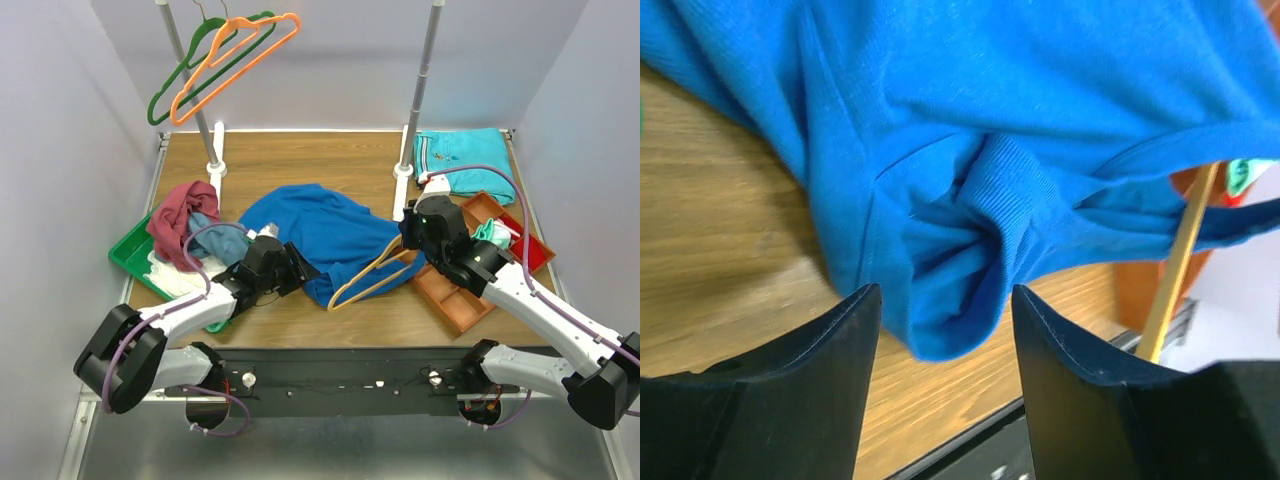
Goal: Place the tank top on the hanger
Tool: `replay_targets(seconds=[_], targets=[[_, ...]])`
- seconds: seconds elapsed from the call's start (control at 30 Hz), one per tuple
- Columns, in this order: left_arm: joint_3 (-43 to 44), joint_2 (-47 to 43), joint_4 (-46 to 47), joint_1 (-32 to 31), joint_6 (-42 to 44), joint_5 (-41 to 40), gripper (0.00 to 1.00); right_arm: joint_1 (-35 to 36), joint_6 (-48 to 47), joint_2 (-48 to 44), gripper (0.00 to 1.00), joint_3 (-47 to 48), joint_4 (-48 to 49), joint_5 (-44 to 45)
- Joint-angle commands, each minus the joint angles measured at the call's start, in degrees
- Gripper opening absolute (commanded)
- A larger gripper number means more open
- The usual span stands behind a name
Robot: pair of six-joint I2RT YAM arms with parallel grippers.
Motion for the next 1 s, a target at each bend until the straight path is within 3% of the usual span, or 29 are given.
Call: replay_targets(seconds=[0.0, 0.13, 0.27, 0.43, 0.73, 0.87, 0.97], targets=[[-2.45, 3.11, 12.92, -0.09, -6.89, 1.86, 0.63, 0.33, 1.87, -0.74, 0.01, -0.96, -0.74, 0.22], [-1.23, 6.54, 17.43, -0.36, -7.25, 2.92, 0.60, 0.33, 1.96, -0.92, 0.01, -0.96, -1.01, 0.39], [-0.44, 10.05, 20.84, -0.71, -7.51, 3.53, 0.52, 0.33, 2.14, -0.92, 0.01, -0.87, -1.36, 0.48], [0.71, 13.22, 21.11, -1.67, -8.30, 2.40, 0.50, 0.33, 2.22, -1.00, 0.01, -0.61, -2.06, 0.75], [1.14, 20.60, 29.55, -2.20, -10.85, 2.66, 0.47, 0.33, 2.31, -0.83, 0.01, -0.17, -2.50, 0.83], [0.97, 22.19, 32.89, -2.29, -11.46, 1.78, 0.40, 0.33, 2.84, -0.83, 0.01, 0.09, -2.76, 1.45], [0.44, 22.10, 35.08, -2.20, -10.67, 1.60, 0.25, 0.33, 4.24, -0.39, 0.01, 0.79, -3.38, 3.46]])
